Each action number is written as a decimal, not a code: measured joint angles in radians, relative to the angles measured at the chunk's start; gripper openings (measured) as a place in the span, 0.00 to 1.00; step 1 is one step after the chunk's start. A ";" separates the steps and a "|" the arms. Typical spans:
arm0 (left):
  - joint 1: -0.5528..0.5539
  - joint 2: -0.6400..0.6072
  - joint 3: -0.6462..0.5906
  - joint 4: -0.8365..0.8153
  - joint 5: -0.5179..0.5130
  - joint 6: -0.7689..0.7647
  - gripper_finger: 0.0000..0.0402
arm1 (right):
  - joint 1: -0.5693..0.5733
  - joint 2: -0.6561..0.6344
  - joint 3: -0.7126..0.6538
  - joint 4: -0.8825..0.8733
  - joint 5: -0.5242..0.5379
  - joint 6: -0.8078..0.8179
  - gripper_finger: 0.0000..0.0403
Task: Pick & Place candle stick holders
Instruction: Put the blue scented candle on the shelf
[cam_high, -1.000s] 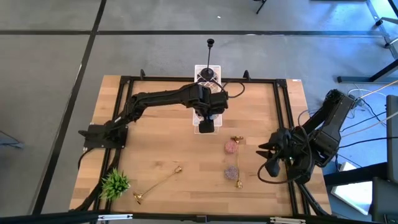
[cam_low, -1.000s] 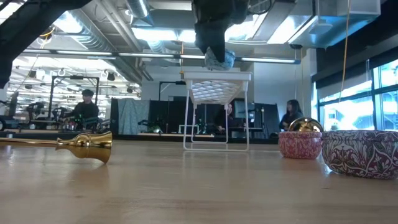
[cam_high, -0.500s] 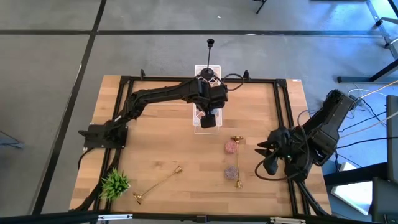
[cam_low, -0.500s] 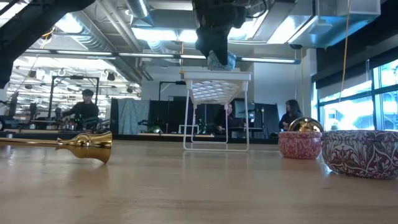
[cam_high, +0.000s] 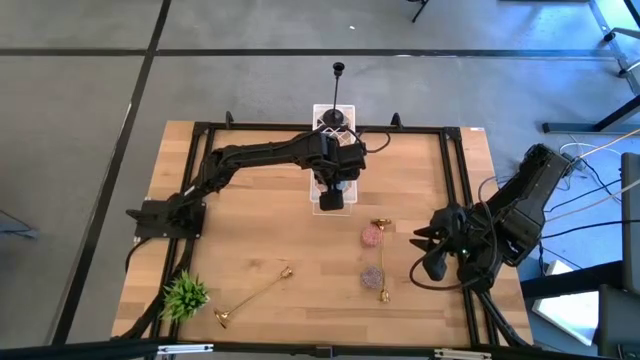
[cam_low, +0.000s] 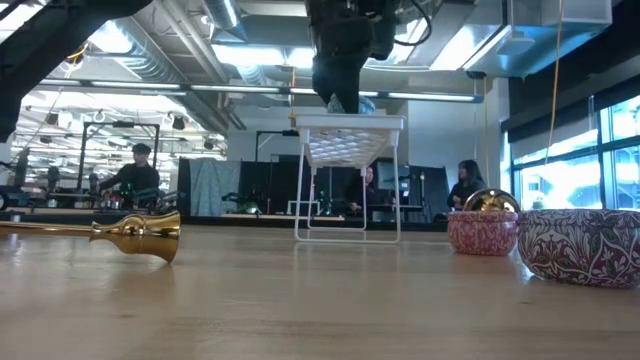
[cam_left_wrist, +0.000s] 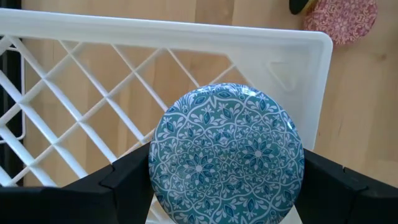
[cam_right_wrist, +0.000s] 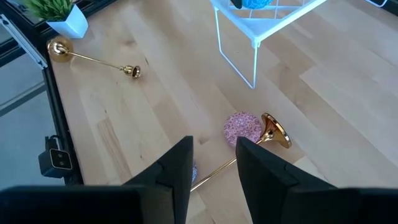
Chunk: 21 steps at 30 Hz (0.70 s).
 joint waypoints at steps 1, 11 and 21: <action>0.000 0.000 -0.004 0.002 -0.001 0.000 0.75 | 0.000 0.000 0.000 0.000 0.001 0.000 0.31; 0.000 0.000 -0.006 0.003 -0.043 0.012 0.77 | 0.000 0.000 0.000 0.000 0.024 0.001 0.31; -0.003 0.000 -0.007 -0.004 -0.080 0.026 0.78 | -0.001 0.000 0.000 0.016 0.025 0.008 0.31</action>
